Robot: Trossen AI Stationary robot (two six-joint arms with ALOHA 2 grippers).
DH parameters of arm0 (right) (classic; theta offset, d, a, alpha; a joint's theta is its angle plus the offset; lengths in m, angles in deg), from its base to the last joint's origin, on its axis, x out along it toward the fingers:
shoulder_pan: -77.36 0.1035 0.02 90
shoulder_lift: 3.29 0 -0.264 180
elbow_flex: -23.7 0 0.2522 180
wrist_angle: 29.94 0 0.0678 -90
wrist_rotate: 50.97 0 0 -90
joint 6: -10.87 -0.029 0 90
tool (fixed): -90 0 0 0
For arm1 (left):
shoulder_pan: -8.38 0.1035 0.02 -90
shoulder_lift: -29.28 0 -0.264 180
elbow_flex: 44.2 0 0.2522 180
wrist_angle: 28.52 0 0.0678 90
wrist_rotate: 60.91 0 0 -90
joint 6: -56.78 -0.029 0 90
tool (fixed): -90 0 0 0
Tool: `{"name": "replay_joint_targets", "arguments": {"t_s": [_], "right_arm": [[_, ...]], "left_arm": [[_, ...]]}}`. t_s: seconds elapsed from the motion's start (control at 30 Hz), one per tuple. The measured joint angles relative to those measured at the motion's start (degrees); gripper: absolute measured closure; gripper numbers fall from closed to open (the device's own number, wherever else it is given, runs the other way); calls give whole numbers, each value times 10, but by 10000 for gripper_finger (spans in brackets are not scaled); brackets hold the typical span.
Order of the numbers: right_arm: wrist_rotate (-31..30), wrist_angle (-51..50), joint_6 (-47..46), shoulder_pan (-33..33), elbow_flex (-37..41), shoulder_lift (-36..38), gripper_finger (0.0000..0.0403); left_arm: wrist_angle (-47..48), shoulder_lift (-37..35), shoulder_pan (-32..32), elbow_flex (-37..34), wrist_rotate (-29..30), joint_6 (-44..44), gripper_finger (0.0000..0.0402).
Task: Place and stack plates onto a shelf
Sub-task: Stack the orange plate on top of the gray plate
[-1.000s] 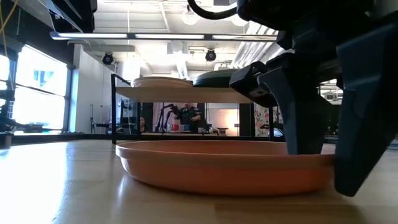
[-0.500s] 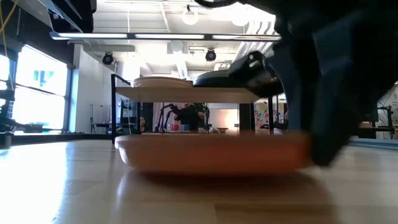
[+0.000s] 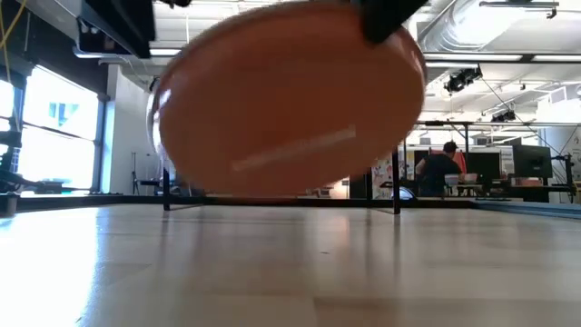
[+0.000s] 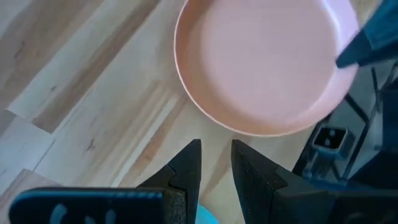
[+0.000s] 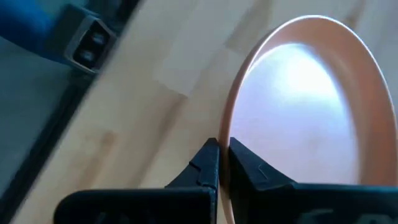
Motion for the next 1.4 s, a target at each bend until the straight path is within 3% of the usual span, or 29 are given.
{"name": "replay_joint_targets", "arguments": {"t_s": [0.27,0.83,1.4], "right_arm": [[-39,-84,0,-14,-49,0,402],[-110,-90,46,-20,-104,0,403],[-141,-119,45,-20,-126,0,403]], "left_arm": [[0,0,49,0,-25,4,326],[-2,0,119,0,-33,4,326],[-2,0,133,0,-40,-6,326]]}}
